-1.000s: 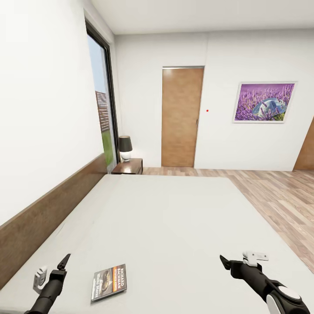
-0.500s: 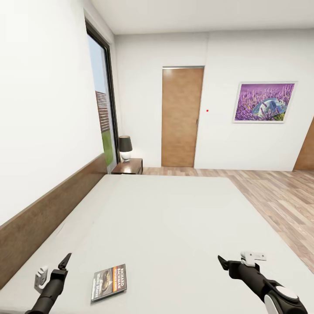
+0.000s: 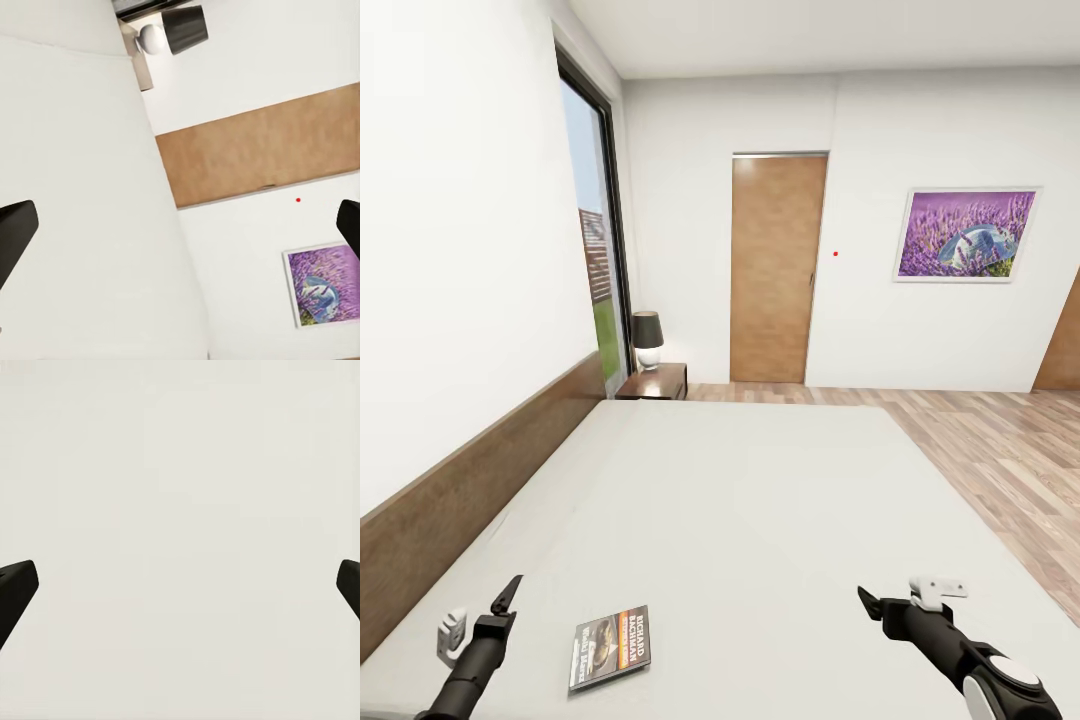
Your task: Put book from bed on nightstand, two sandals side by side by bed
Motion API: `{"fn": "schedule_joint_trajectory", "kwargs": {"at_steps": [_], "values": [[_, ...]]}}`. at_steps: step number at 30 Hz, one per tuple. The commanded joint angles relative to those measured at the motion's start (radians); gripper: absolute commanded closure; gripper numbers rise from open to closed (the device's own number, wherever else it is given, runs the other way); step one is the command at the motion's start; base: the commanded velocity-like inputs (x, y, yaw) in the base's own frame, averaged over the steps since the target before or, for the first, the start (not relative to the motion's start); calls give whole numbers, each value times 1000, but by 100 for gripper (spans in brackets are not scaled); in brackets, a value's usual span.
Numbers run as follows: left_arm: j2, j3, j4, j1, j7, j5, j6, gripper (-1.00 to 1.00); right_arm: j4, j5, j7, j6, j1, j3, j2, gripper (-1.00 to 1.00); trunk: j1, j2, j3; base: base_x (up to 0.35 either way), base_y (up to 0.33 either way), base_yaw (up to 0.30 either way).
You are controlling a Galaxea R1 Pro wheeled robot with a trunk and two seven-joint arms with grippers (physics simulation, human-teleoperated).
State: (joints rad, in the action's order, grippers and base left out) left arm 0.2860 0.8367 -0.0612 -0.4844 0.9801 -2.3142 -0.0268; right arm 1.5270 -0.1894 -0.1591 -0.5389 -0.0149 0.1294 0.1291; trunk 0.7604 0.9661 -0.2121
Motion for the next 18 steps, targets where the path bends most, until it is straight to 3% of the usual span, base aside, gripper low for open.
{"fn": "schedule_joint_trajectory", "kwargs": {"at_steps": [1,18], "values": [[1,8,-1,0,2,-8,-3,-100,1,-2,-4,-6,-1,1,0,-100,0,1,-1,0,0,0],[1,7,1,0,-3,-42,49,-100,1,-3,-5,-6,-1,1,-1,-100,0,1,-1,0,0,0]]}}
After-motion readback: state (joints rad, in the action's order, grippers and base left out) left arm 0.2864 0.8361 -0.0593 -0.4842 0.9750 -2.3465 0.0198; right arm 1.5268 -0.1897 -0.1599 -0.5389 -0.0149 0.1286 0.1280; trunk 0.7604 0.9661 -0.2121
